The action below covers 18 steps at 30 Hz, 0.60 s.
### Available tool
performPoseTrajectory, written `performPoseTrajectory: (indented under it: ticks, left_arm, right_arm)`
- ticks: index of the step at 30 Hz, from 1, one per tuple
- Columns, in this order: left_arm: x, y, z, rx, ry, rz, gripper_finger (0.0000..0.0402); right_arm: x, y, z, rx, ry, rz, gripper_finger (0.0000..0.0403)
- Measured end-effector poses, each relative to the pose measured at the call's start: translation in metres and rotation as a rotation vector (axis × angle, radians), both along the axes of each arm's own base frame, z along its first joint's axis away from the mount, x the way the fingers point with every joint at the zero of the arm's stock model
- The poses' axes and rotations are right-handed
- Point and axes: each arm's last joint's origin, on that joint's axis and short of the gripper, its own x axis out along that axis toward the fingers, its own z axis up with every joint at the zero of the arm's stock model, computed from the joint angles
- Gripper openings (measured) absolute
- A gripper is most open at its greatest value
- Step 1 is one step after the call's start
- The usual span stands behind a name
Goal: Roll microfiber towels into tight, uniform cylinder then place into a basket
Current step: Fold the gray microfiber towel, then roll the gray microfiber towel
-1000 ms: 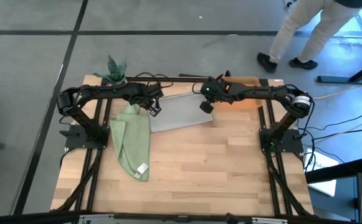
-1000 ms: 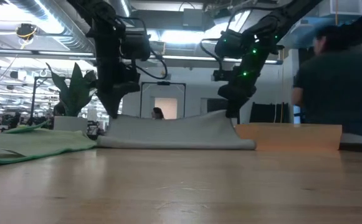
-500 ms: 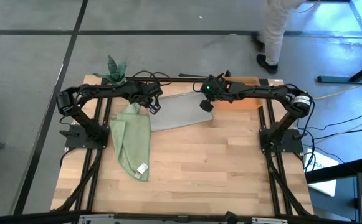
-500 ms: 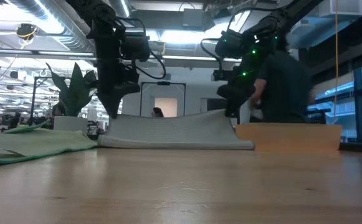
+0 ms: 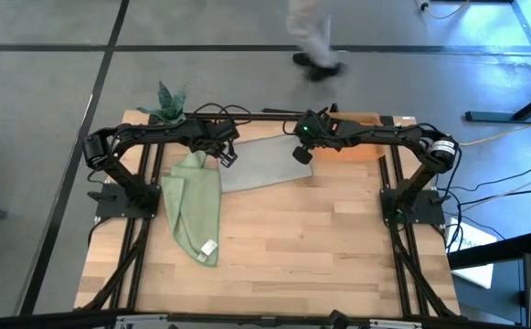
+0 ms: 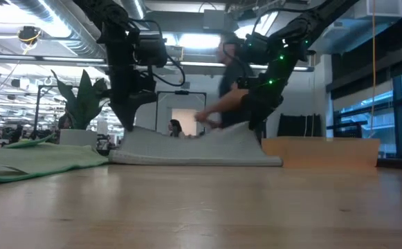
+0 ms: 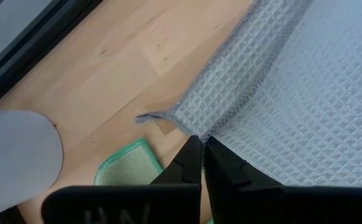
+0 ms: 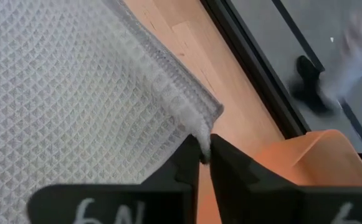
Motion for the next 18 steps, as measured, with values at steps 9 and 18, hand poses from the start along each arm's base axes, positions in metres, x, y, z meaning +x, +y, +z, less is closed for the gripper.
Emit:
performPoseTrajectory:
  ticks: [9,18]
  left_arm:
    - [-0.001,0.003,0.0,0.004,-0.006,0.012,0.0053]
    - [-0.004,0.009,0.0,-0.02,-0.033,0.061,0.008]
  right_arm:
    - [0.001,-0.001,0.001,-0.008,-0.017,-0.001,0.0112]
    - [0.007,0.003,0.014,0.221,-0.116,0.005,0.0142]
